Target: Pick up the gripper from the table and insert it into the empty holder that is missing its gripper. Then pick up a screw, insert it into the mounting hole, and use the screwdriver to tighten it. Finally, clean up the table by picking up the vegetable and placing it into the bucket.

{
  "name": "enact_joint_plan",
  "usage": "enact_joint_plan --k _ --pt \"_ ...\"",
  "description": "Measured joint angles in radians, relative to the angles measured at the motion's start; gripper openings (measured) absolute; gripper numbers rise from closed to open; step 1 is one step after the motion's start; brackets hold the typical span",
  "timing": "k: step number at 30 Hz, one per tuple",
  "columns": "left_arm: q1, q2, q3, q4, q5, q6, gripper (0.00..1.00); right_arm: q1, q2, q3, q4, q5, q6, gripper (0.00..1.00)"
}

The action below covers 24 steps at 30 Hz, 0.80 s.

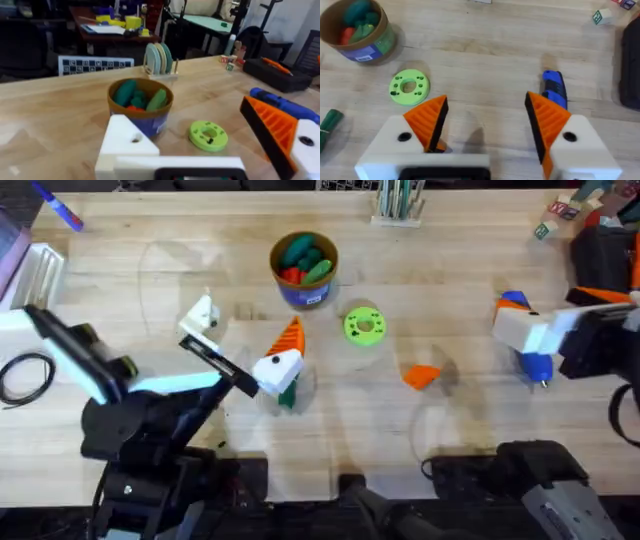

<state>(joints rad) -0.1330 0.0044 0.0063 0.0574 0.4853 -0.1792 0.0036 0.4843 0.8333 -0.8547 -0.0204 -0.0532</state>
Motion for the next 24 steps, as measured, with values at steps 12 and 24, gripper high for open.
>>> enact_joint_plan --k 12,24 --pt "-0.011 0.002 0.000 -0.110 0.000 -0.013 0.986 0.000 0.000 0.000 0.000 0.000 0.000 0.935" --pt "-0.011 0.002 0.000 -0.110 0.000 -0.013 0.985 0.000 0.000 0.000 0.000 0.000 0.000 0.935"
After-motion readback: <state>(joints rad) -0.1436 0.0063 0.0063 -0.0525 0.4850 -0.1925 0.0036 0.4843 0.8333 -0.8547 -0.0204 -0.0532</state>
